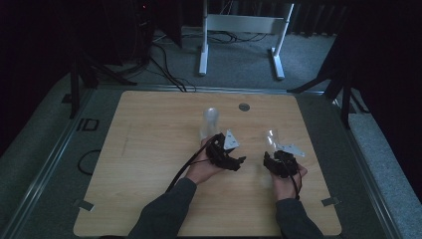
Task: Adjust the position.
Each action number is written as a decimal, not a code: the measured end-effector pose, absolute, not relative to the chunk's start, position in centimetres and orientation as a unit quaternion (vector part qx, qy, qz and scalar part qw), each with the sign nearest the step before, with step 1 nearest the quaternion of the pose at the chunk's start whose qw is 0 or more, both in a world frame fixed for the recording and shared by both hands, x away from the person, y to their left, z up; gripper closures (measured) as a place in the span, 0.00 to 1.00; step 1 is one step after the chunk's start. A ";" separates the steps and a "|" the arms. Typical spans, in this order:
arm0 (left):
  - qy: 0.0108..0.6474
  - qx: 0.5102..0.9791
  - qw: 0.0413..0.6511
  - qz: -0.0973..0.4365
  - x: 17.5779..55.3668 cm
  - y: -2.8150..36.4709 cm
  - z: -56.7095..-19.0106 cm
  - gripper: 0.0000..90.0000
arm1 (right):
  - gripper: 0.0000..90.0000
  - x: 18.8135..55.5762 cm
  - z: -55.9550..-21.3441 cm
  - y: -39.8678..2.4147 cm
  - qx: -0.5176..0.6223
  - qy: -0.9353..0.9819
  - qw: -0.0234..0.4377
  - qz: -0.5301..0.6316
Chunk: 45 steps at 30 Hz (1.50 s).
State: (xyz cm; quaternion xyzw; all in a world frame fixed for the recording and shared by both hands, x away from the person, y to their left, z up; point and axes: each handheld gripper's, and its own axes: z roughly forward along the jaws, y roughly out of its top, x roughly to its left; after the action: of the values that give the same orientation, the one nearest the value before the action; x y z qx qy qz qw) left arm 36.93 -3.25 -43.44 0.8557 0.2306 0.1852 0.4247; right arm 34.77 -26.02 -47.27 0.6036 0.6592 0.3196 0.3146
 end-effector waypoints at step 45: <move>0.248 0.842 0.451 0.163 37.2 -4.3 -43.0 0.26 | 0.47 32.8 -46.9 -25.4 0.557 0.635 0.378 0.380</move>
State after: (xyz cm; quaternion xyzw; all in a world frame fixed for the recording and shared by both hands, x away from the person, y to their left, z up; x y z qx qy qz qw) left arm 37.20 -4.34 -43.05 0.8417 0.2481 0.1631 0.4511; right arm 32.82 -25.37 -46.93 0.5568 0.6347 0.3799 0.3780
